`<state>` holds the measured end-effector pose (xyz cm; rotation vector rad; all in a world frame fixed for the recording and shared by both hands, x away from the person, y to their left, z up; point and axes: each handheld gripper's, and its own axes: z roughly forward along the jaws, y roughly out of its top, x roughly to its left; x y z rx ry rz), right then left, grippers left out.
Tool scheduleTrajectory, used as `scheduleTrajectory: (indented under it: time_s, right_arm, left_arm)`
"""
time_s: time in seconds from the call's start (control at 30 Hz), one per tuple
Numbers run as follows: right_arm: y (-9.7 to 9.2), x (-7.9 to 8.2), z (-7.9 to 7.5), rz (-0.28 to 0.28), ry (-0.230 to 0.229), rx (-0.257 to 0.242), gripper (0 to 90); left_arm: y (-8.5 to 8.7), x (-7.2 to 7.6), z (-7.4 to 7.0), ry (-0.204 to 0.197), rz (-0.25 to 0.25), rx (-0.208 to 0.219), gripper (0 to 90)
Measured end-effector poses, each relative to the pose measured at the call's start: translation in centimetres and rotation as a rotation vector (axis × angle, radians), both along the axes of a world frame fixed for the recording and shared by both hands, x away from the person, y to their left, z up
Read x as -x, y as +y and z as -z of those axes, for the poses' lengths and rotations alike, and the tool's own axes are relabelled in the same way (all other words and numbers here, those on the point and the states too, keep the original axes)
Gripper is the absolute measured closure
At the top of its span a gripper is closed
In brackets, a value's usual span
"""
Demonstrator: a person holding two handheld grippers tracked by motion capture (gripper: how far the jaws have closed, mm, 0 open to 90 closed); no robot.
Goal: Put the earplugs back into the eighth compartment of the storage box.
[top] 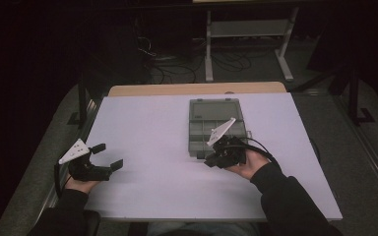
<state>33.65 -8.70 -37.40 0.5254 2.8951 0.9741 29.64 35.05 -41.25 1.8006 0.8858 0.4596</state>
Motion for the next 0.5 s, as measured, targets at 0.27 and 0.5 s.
scheduleTrajectory:
  time_s: [0.27,0.5]
  right_arm:
    - [-1.2,-0.7,-0.5,0.038,-0.014,0.017,79.1]
    - [-2.5,-1.4,-0.8,0.085,-0.016,-0.002,79.2]
  left_arm:
    - [0.0,0.0,0.0,0.003,0.001,-0.001,0.0]
    - [0.0,0.0,0.0,0.002,0.001,-0.002,0.0]
